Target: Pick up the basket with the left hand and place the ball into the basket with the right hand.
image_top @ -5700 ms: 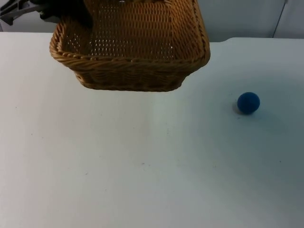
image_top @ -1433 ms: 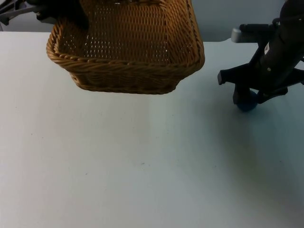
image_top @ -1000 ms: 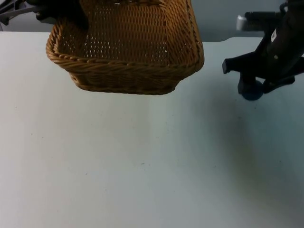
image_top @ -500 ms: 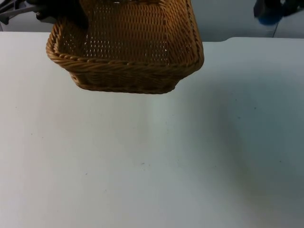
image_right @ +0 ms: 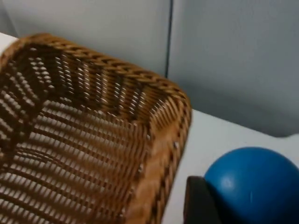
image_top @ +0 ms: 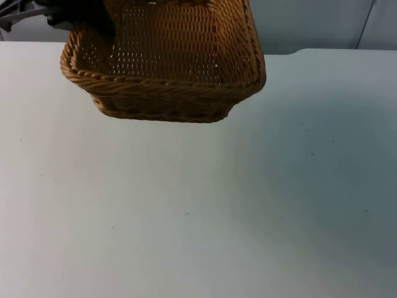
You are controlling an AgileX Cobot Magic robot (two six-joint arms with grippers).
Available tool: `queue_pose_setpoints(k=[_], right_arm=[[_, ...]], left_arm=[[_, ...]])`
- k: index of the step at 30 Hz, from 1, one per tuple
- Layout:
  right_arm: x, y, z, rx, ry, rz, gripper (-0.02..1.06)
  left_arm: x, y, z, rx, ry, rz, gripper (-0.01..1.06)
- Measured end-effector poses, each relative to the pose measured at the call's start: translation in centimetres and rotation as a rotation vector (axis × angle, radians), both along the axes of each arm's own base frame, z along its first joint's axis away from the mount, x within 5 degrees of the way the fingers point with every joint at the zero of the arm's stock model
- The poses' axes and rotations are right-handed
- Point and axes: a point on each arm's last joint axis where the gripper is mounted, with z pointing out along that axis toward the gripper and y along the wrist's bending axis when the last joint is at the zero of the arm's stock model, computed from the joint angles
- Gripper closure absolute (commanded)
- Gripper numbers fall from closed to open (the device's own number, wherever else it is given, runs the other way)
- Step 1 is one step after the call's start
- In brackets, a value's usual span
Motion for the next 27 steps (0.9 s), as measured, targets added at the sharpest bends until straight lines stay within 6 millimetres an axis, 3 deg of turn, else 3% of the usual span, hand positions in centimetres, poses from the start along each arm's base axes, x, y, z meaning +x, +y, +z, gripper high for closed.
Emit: queue_pose_setpoints(k=[8, 13, 27], right_arm=[[-1.5, 3.2, 1.3, 0.044, -0.086, 0.117, 1.05], [-1.7, 4.2, 1.2, 0.024, -0.125, 0.170, 1.05], [0.0, 6.8, -3.8, -0.109, -0.066, 0.269, 1.05]], left_arm=[[0.1, 0.0, 0.1, 0.000, -0.010, 0.004, 1.05], [0.1, 0.0, 0.1, -0.001, -0.014, 0.006, 1.05], [0.1, 0.3, 0.0, 0.040, -0.025, -0.008, 1.05]])
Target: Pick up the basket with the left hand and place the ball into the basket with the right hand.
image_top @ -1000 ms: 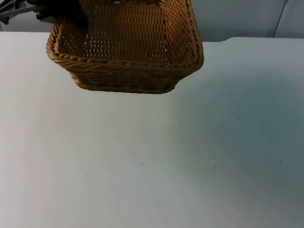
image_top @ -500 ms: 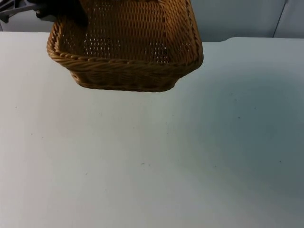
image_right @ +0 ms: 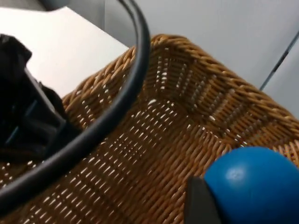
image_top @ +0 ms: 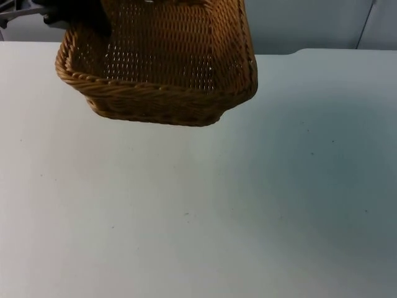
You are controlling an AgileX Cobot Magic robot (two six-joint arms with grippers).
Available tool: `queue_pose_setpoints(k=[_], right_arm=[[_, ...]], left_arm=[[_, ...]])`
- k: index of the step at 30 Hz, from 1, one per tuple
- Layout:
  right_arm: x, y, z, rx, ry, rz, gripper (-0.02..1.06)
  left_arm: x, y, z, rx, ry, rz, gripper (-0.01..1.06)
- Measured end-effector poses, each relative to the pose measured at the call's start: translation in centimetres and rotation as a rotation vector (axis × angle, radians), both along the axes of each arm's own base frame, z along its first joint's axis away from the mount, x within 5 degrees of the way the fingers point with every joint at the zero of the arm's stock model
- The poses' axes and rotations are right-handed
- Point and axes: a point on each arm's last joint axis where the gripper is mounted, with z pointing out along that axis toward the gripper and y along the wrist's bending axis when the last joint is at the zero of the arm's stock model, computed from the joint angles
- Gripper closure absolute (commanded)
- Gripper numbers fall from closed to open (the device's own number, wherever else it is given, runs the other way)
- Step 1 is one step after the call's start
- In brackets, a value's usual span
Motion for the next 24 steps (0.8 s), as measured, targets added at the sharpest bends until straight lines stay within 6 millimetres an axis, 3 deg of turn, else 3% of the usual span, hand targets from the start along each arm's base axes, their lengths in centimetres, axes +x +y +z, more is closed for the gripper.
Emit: queue_pose_setpoints(k=[12, 21, 24], right_arm=[[1.1, 1.3, -5.9, -0.099, 0.166, 0.010, 1.05], [1.0, 1.5, -6.4, -0.099, 0.191, 0.027, 1.04], [1.1, 1.6, -6.5, -0.100, 0.194, 0.028, 0.97]], left_arm=[[0.0, 0.0, 0.0, 0.006, -0.001, -0.002, 1.05], [0.0, 0.0, 0.0, 0.008, -0.002, -0.003, 1.05], [0.0, 0.0, 0.0, 0.008, -0.002, -0.003, 1.05]])
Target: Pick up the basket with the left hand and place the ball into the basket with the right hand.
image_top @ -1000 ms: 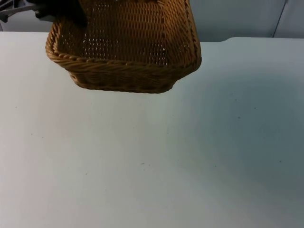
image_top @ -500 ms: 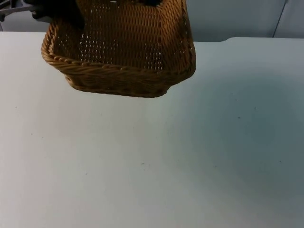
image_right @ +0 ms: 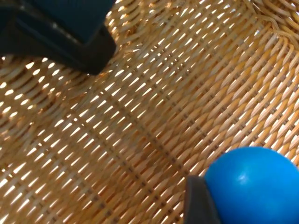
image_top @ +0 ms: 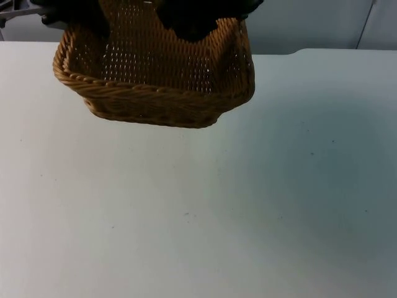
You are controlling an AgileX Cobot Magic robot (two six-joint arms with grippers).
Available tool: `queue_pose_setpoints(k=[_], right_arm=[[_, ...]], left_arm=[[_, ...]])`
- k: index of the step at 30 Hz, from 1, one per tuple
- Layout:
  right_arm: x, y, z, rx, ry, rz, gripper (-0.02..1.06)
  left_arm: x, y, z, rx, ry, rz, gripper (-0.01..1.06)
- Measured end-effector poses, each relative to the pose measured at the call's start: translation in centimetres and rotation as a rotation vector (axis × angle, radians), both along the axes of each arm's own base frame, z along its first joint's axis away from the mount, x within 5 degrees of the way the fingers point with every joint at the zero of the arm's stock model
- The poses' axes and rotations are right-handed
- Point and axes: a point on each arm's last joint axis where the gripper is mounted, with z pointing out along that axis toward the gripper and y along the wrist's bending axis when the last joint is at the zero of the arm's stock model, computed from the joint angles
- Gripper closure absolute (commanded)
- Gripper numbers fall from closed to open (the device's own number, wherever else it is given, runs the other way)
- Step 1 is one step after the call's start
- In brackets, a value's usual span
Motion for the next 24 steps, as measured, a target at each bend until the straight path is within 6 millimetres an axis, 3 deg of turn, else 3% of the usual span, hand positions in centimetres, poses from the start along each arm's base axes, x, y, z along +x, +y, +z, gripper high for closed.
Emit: queue_pose_setpoints(k=[1, 5, 6, 8, 10, 11, 16, 19, 24], right_arm=[[0.00, 0.00, 0.00, 0.000, 0.000, 0.000, 0.97], [0.01, 0.01, -0.03, -0.002, 0.000, 0.001, 0.72], [0.01, 0.01, -0.03, -0.002, 0.000, 0.001, 0.72], [0.02, 0.02, -0.02, -0.001, -0.003, 0.003, 0.55], [0.02, 0.02, -0.02, -0.001, -0.003, 0.003, 0.44], [0.03, 0.03, -0.01, 0.000, -0.004, 0.003, 0.44], [0.05, 0.06, 0.04, 0.004, -0.009, 0.004, 0.08], [0.06, 0.07, 0.05, 0.001, -0.013, 0.010, 0.00], [0.08, 0.08, 0.07, -0.001, -0.019, 0.015, 0.00]], left_arm=[[0.00, 0.00, 0.00, 0.000, 0.000, 0.000, 1.05], [-0.02, 0.00, -0.01, 0.000, 0.002, -0.001, 1.05], [-0.02, 0.00, -0.01, 0.000, 0.002, -0.001, 1.05], [-0.02, 0.00, -0.01, 0.000, 0.002, -0.001, 1.05], [-0.02, 0.00, -0.01, 0.000, 0.002, -0.001, 1.05], [-0.03, 0.00, -0.02, 0.000, 0.004, -0.002, 1.05], [-0.05, 0.00, -0.03, 0.002, 0.005, -0.003, 1.05], [-0.06, 0.00, -0.03, 0.002, 0.007, -0.004, 1.05], [-0.06, 0.00, -0.04, 0.003, 0.007, -0.004, 1.05]])
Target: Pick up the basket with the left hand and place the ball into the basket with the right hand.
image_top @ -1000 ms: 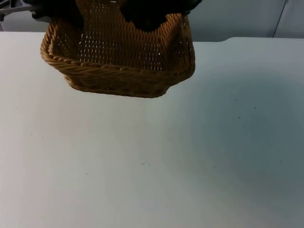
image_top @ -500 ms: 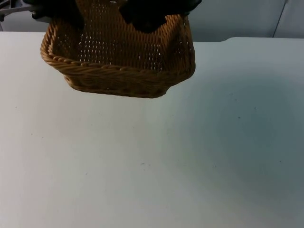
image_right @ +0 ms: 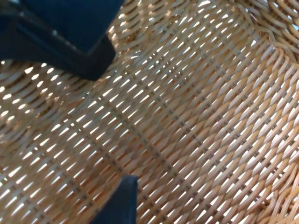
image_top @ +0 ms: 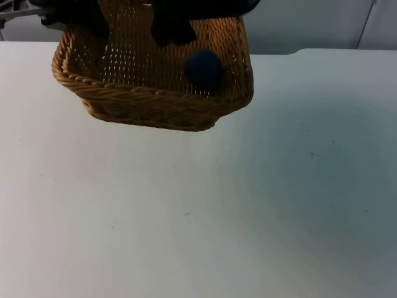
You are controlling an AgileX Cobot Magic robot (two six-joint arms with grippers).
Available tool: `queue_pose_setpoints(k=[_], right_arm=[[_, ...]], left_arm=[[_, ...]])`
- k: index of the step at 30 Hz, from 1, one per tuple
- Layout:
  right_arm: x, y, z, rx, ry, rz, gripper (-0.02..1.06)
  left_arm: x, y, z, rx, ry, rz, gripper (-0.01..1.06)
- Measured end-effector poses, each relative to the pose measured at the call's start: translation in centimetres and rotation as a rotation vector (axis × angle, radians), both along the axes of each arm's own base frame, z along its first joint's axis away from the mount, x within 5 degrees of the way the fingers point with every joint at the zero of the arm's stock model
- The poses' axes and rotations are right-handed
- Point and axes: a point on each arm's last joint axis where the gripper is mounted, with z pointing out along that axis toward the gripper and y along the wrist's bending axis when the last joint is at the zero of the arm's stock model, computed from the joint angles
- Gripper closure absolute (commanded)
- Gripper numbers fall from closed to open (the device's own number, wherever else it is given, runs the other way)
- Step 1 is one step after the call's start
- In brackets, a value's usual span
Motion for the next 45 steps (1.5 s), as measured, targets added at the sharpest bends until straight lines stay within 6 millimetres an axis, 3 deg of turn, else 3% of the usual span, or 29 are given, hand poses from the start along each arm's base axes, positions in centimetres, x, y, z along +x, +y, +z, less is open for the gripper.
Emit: queue_pose_setpoints(k=[33, 44, 45], right_arm=[[-0.1, -0.3, 1.9, -0.023, 0.037, -0.026, 0.00], [-2.7, -2.8, 9.2, 0.072, -0.064, -0.053, 0.00], [-2.7, -2.8, 9.2, 0.072, -0.064, -0.053, 0.00]], left_arm=[[-0.1, 0.0, -0.1, 0.003, 0.010, -0.006, 1.05], [-0.2, 0.0, -0.1, 0.008, 0.019, -0.013, 1.05], [-0.2, 0.0, -0.1, 0.008, 0.019, -0.013, 1.05]])
